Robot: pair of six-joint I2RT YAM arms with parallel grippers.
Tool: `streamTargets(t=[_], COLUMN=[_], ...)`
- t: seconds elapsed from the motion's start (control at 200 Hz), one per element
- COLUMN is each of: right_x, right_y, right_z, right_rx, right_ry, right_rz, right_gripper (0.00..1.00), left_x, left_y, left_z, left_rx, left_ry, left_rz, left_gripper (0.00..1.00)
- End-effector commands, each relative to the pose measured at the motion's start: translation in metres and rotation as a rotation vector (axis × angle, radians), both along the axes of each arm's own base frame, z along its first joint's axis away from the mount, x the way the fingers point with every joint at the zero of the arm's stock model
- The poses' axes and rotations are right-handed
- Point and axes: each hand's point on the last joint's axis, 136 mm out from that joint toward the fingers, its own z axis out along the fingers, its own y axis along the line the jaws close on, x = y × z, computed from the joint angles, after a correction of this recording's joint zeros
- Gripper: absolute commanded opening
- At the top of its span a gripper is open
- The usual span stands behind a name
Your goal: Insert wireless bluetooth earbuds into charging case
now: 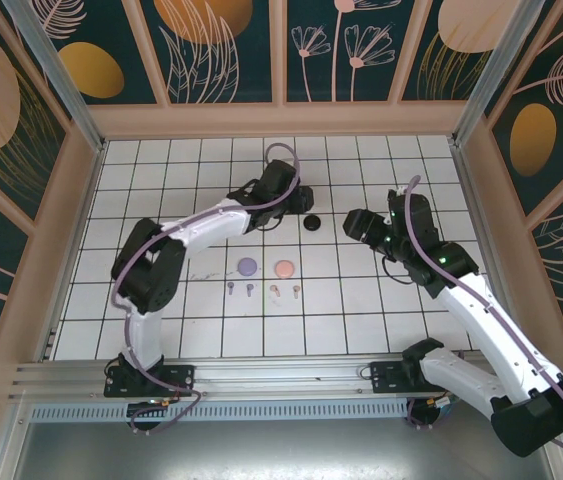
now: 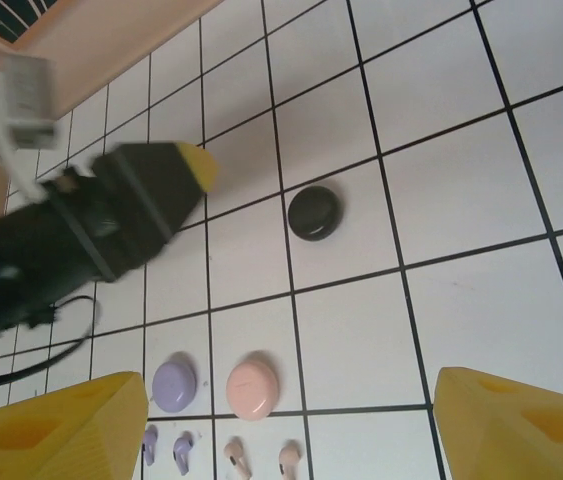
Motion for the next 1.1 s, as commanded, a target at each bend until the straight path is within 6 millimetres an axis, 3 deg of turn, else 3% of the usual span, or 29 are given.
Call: streamTargets(t=[0.0, 0.105, 0.13, 0.24, 0.35, 0.45, 0.561, 0.611, 0.696, 1.096], right_x=[-0.008, -0.009, -0.010, -0.011, -0.011, -0.019, -0.024, -0.025, -0.024, 0.001], right_y=[0.001, 0.008, 0.010, 0.020, 0.031, 0.050, 0.069, 0.078, 0.093, 0.146], right_z=[-0.016, -0.022, -0.025, -0.040, -0.058, -0.073, -0.087, -0.092, -0.098, -0.132], right_rx=[-0.008, -0.016, -0.020, -0.058, -0.108, -0.144, -0.151, -0.161, -0.192, -0.370], right_ry=[0.060, 0.086, 0.095, 0.118, 0.128, 0.148, 0.175, 0.190, 0.211, 0.262], right_rz=[0.020, 0.069, 0.081, 0.136, 0.173, 0.217, 0.245, 0.259, 0.286, 0.274], right_gripper=[0.76, 0.76, 0.76, 0.76, 0.76, 0.76, 0.76, 0.76, 0.76, 0.76], left_x=[-0.006, -0.022, -0.028, -0.049, -0.068, -0.087, -0.101, -0.105, -0.109, -0.113], left_y=[0.018, 0.039, 0.045, 0.067, 0.090, 0.108, 0.124, 0.129, 0.139, 0.176], left_z=[0.030, 0.039, 0.051, 0.074, 0.095, 0.087, 0.084, 0.086, 0.093, 0.098], left_rx=[0.001, -0.007, -0.027, -0.072, -0.134, -0.160, -0.165, -0.165, -0.164, -0.221], left_ry=[-0.091, -0.121, -0.142, -0.188, -0.244, -0.234, -0.229, -0.236, -0.268, -0.362], left_rz=[0.022, 0.049, 0.057, 0.085, 0.131, 0.156, 0.179, 0.189, 0.210, 0.352], left_gripper=[0.53, 0.53, 0.55, 0.57, 0.68, 0.79, 0.85, 0.94, 0.98, 0.99])
